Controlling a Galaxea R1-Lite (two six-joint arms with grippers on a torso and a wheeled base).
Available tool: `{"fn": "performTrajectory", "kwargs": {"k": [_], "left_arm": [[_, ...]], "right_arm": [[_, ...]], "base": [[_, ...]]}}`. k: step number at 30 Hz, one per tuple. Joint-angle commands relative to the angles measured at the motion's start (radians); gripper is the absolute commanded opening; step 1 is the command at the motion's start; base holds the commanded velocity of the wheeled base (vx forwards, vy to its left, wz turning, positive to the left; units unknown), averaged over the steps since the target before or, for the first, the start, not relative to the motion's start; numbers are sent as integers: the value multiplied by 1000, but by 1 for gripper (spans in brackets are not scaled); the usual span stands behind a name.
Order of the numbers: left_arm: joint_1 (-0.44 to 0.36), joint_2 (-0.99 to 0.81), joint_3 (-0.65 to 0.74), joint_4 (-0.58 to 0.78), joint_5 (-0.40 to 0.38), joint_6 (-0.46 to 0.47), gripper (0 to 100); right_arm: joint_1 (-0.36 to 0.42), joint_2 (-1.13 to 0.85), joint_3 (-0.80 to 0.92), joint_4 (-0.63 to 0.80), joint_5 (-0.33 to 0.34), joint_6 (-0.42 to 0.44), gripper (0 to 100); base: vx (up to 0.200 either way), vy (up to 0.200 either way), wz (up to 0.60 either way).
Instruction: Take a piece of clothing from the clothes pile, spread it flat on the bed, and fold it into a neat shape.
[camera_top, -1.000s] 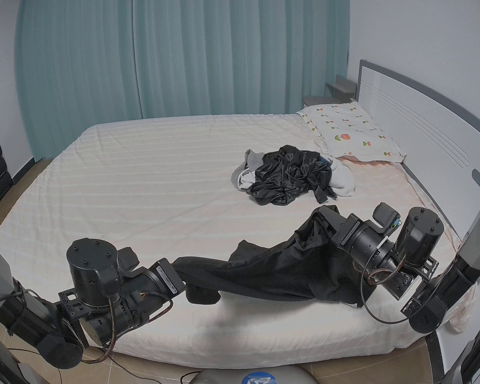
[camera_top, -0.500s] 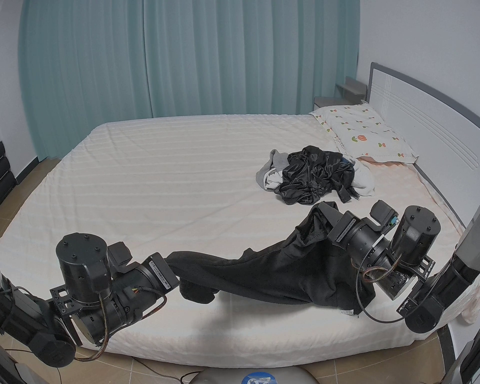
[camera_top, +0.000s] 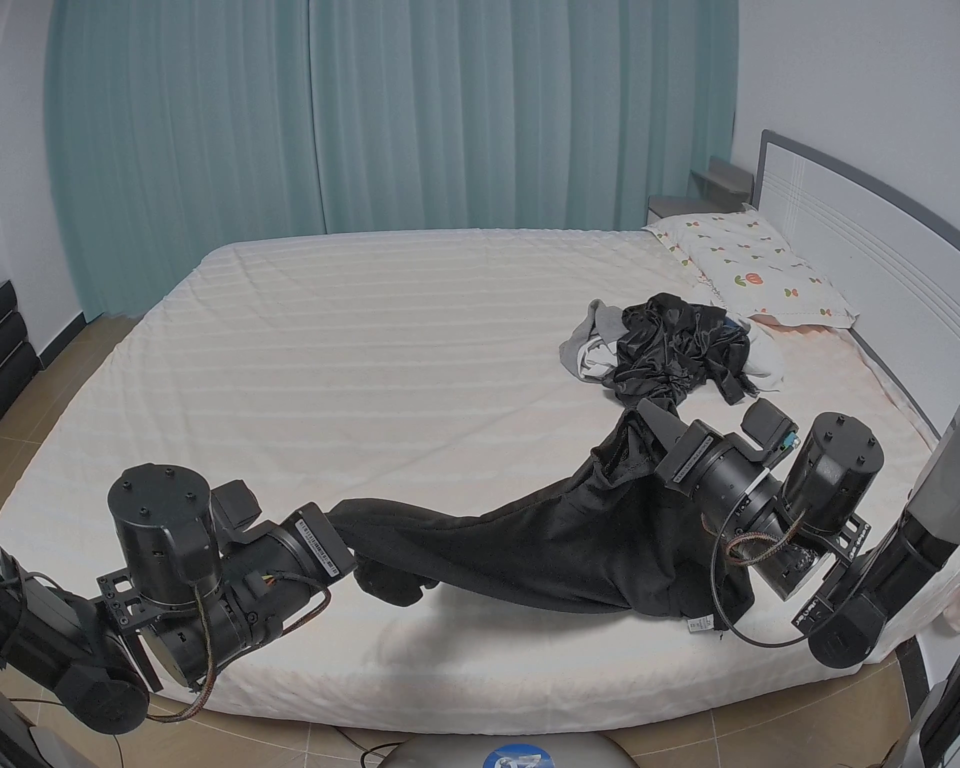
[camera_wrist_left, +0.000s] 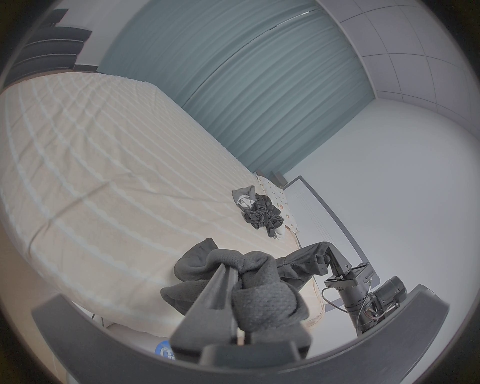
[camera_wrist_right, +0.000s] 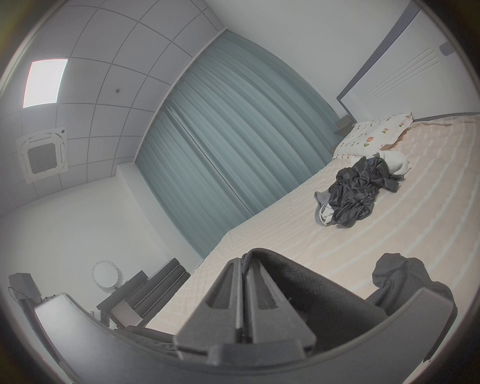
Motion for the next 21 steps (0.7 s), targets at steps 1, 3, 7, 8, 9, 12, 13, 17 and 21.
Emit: {"fn": "performTrajectory", "kwargs": {"k": [1,3,7,8,9,12,13,17,21], "left_arm": [[1,1,-1,-1,0,-1,0],[0,1,-1,-1,0,-1,0],[1,3,1,1,0,-1,0],[1,4,1,1,0,-1,0],[1,6,1,1,0,-1,0],[1,7,2,1,0,-1,0],[1,7,2,1,0,-1,0],[1,11,4,1,-2,-1,0],[1,15,4,1,-6,-2,0]], "right_arm": [[0,1,0,-9,0,1,0],[0,2,0,-9,2,2,0],[0,1,0,-9,3,2,0],[0,1,1,-9,5,4,0],[0,1,1,-9,6,4,0],[0,2,1,-9,9,7,0],[0,4,1,-9,11,7,0],[-1,7,4,-9,14,10,0],[-21,30,-5,-7,22,10,0]], "base": [[0,200,0],[0,200,0],[0,200,0],[0,200,0],[0,200,0],[0,200,0],[0,200,0],[0,200,0],[0,0,0]]}}
